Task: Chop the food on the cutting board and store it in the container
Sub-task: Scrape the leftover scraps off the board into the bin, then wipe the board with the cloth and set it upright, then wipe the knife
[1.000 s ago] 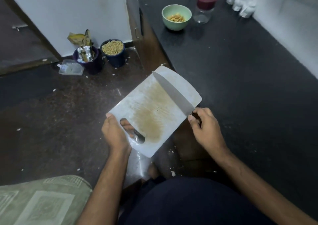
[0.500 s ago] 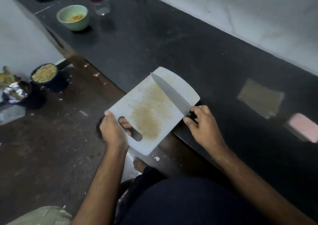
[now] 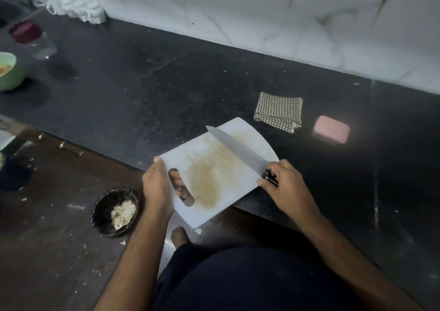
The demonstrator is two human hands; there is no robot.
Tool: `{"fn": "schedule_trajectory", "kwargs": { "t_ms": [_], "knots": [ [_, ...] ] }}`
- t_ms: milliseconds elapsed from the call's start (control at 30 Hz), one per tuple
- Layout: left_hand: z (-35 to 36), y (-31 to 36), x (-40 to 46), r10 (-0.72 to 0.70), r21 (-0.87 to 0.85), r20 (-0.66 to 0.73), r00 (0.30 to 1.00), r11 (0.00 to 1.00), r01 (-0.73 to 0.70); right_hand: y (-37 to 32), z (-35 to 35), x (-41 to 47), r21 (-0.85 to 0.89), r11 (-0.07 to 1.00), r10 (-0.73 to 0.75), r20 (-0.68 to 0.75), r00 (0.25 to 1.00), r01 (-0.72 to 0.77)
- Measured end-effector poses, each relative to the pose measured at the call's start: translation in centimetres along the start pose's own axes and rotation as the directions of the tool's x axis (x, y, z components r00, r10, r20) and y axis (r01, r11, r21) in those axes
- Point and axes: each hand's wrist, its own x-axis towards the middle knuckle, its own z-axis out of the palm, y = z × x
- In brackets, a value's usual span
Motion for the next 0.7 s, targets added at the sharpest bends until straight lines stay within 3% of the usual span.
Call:
{"fn": "schedule_trajectory", "kwargs": {
  "t_ms": [333,700],
  "knots": [
    [2.4,3.6,4.6,-0.026,0.209,0.273,0.962,0.977,-0.033,-1.4,0.8,1.0,-0.042,0.988,0.152,0.03,0.988,-0.15],
    [6.9,6.0,12.1,-0.146,0.317,0.572,0.807,0.947,-0.053,-3.6,3.2,3.0,-0.022,0.962,0.268,-0.104,0.958,-0.272]
  ]
}}
